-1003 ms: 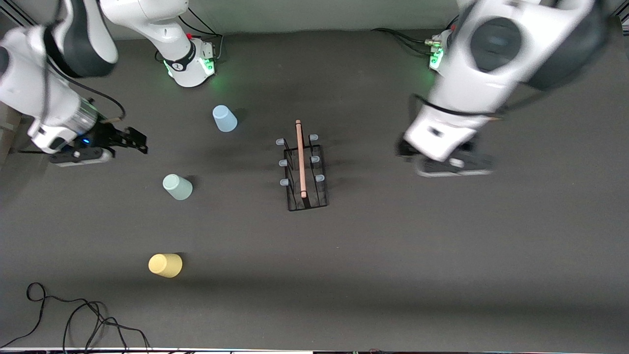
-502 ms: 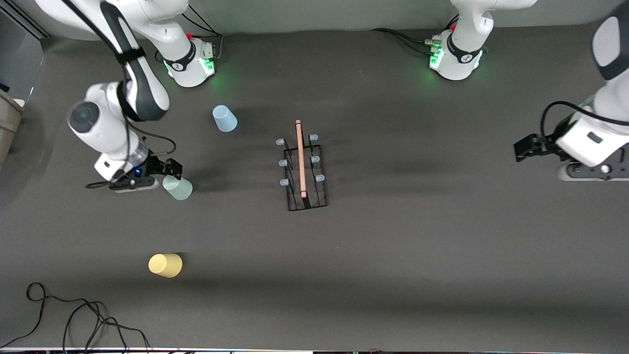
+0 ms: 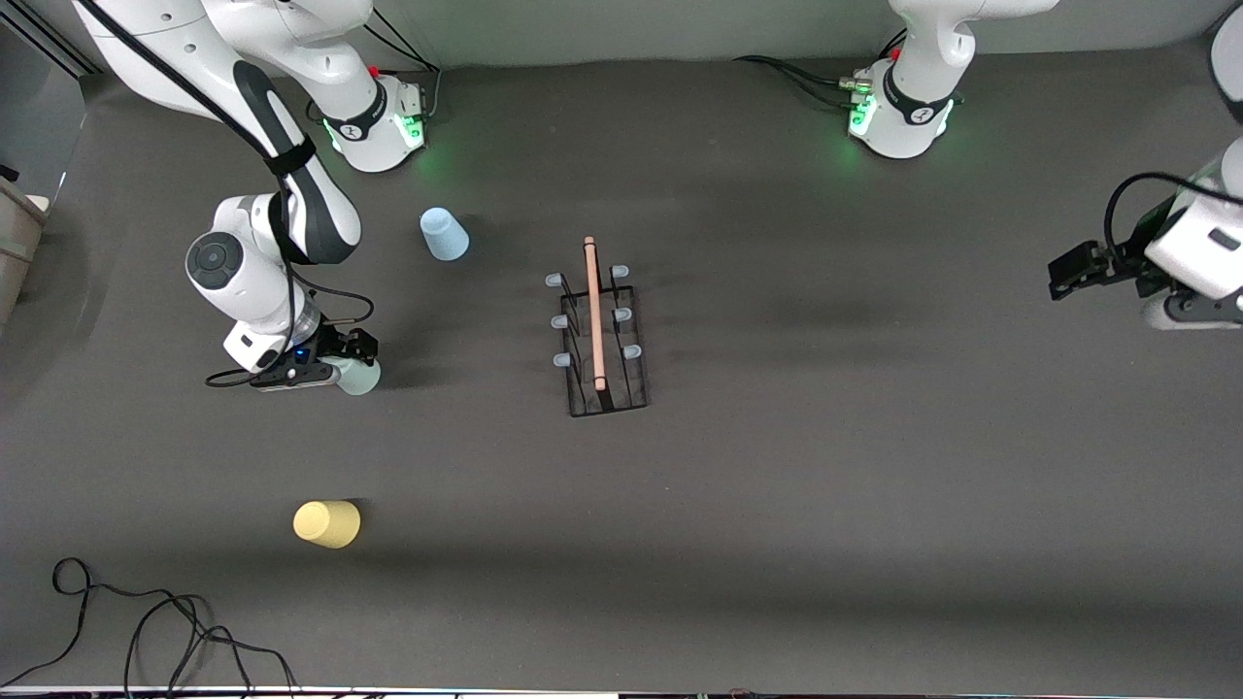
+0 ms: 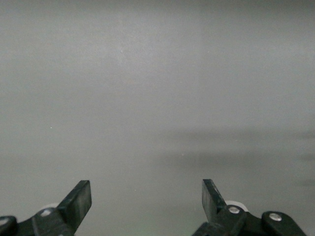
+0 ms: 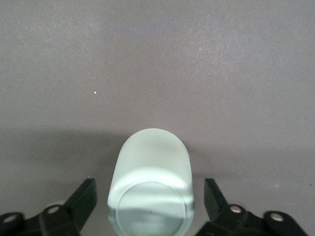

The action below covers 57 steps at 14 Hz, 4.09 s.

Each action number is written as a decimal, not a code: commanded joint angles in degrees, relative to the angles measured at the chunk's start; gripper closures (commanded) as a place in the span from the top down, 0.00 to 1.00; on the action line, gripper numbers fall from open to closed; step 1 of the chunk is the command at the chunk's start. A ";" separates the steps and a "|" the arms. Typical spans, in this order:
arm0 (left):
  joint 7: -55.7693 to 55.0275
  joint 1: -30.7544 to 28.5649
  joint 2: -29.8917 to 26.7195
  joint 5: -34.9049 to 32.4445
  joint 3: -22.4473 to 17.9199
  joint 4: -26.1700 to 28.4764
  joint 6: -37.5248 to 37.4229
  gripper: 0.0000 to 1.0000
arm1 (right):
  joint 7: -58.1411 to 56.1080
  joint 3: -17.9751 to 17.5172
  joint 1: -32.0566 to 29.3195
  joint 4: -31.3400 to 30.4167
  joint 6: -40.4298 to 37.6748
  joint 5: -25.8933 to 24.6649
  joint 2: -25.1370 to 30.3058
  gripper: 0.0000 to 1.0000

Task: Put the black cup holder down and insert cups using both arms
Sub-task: 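Grasp the pale green cup with the right gripper and lift it, then lower the green cup onto a rack peg with the right gripper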

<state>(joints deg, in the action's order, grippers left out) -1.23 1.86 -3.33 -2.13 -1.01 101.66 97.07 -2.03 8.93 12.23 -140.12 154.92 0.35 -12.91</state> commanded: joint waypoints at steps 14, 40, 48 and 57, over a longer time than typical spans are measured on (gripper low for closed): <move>1.14 -0.63 -2.03 0.63 0.57 1.61 1.80 1.00 | 19.27 1.00 0.86 28.32 -52.43 0.35 16.86 0.04; 1.58 -1.16 -1.15 0.72 0.49 1.70 3.30 1.00 | 93.34 0.73 39.98 23.40 -29.24 5.71 1.50 0.01; 3.43 -2.74 -1.06 0.89 0.40 1.26 2.51 1.00 | 92.29 1.35 40.68 25.32 -29.65 5.80 -0.81 1.00; 3.43 -2.65 -1.06 1.25 0.49 1.26 1.98 1.00 | 54.94 19.68 40.59 48.36 -61.22 5.62 1.48 1.00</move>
<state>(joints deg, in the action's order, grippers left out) 1.19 -0.43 -3.79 -1.37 -0.78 102.71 99.60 66.71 22.25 52.59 -94.41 96.15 5.48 -10.58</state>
